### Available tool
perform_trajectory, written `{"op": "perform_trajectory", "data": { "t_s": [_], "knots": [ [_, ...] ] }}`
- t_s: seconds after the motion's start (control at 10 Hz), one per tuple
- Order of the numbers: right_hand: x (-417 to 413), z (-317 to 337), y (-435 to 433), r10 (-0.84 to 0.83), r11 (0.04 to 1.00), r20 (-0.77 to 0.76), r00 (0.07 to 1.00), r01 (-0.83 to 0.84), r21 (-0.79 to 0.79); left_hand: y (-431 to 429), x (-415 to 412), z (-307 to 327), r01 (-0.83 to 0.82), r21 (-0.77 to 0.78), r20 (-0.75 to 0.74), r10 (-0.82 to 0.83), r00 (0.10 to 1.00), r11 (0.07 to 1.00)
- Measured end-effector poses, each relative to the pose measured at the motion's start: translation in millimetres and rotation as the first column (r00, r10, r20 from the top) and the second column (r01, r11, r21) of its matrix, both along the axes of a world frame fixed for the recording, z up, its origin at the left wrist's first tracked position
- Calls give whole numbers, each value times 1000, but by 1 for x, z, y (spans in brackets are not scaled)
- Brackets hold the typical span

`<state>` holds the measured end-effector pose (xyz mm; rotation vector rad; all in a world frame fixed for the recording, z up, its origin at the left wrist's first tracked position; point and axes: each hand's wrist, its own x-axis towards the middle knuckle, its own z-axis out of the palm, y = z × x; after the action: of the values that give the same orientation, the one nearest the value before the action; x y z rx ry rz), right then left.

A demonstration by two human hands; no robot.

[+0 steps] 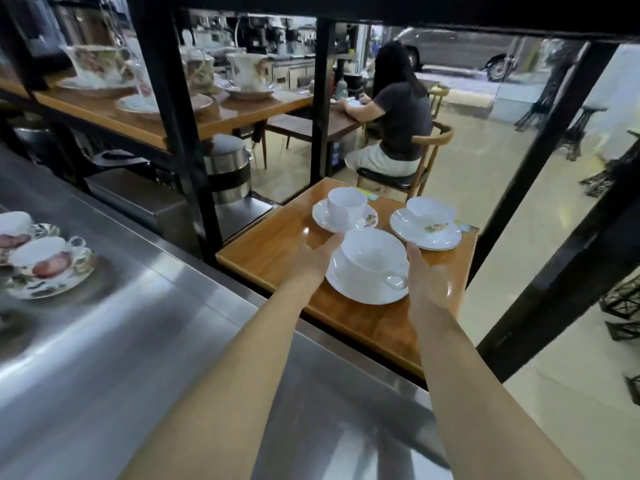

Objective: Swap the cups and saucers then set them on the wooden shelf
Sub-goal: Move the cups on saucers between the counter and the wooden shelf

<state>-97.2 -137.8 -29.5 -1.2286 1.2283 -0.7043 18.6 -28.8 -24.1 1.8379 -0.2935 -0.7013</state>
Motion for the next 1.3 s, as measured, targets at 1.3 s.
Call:
{"op": "perform_trajectory", "data": {
  "t_s": [1.3],
  "knots": [
    [52, 38, 221, 545, 804, 181, 819, -572, 166, 267, 3, 36, -480, -178, -286, 422, 861, 859]
  ]
}}
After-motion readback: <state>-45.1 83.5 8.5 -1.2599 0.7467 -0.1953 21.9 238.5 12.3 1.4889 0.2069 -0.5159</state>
